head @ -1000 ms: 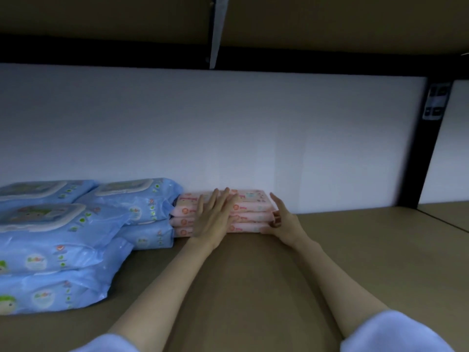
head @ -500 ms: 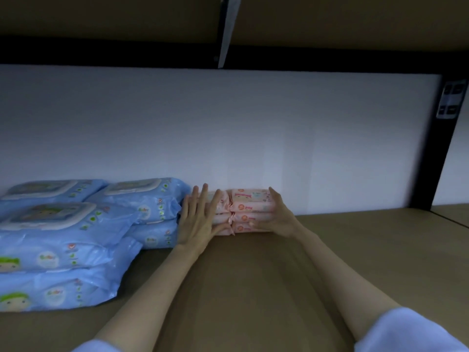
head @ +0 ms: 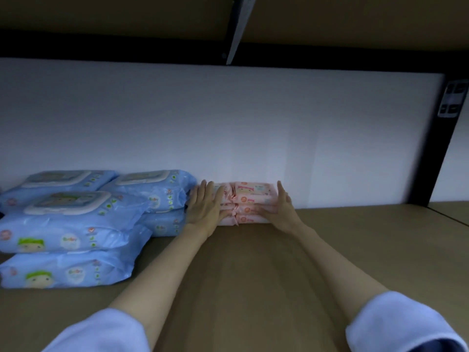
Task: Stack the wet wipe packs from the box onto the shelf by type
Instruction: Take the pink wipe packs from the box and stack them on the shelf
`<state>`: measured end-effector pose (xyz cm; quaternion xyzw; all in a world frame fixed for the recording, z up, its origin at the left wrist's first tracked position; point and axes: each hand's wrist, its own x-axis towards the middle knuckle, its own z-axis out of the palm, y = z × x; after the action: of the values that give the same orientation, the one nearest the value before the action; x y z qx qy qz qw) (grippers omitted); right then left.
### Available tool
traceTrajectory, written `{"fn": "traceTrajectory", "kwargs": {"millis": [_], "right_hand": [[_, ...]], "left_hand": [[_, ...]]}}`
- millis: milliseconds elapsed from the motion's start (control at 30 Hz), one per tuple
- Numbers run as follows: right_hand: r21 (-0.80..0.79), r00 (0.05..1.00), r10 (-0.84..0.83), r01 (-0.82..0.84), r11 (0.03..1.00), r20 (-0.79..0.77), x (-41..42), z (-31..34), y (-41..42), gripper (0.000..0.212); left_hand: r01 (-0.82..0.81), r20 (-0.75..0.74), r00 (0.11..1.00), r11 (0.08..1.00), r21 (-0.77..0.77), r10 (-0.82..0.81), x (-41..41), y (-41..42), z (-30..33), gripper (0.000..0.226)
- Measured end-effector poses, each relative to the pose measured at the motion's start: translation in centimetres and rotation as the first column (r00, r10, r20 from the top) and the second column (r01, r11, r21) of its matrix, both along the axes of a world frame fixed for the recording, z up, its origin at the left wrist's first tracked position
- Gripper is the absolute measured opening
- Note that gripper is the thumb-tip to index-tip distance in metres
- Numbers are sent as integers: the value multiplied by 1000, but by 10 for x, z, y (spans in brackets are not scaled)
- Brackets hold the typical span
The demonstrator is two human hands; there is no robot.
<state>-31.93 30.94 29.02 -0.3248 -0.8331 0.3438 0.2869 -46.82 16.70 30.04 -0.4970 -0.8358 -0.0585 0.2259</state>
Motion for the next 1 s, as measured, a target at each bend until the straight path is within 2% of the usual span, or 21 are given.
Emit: {"fn": "traceTrajectory", "kwargs": {"millis": [67, 167, 300, 400, 533, 600, 700, 800, 867, 1000], "right_hand": [[135, 983, -107, 87, 987, 150, 10, 7, -15, 107], [262, 958, -102, 30, 965, 268, 34, 23, -47, 92], [326, 957, -62, -35, 945, 283, 68, 40, -100, 72], [369, 944, -46, -82, 926, 326, 96, 46, -149, 66], [421, 959, 13, -136, 897, 283, 139, 37, -220, 58], [441, 952, 51, -187, 878, 301, 160, 24, -255, 54], [453, 958, 85, -207, 867, 275, 190, -1, -296, 51], [423, 963, 97, -199, 884, 251, 217, -36, -324, 48], [339, 950, 127, -223, 914, 284, 232, -66, -339, 47], [133, 869, 194, -282, 950, 455, 258, -137, -360, 48]], "left_hand": [[17, 92, 996, 1000, 26, -19, 15, -15, 9, 66], [44, 90, 995, 997, 63, -50, 44, -44, 21, 63], [56, 133, 989, 994, 99, -69, 93, -93, 38, 61], [37, 184, 981, 994, 99, -55, 130, -137, 44, 55], [69, 145, 986, 993, 98, -83, 177, -200, 29, 48], [102, 173, 977, 986, 132, -124, 199, -229, 16, 48], [126, 199, 966, 972, 200, -166, 226, -270, -8, 45], [117, 247, 955, 974, 191, -163, 244, -305, -43, 44], [86, 315, 940, 986, 143, -128, 254, -324, -75, 44], [11, 487, 873, 1000, -25, 2, 273, -356, -153, 43]]}}
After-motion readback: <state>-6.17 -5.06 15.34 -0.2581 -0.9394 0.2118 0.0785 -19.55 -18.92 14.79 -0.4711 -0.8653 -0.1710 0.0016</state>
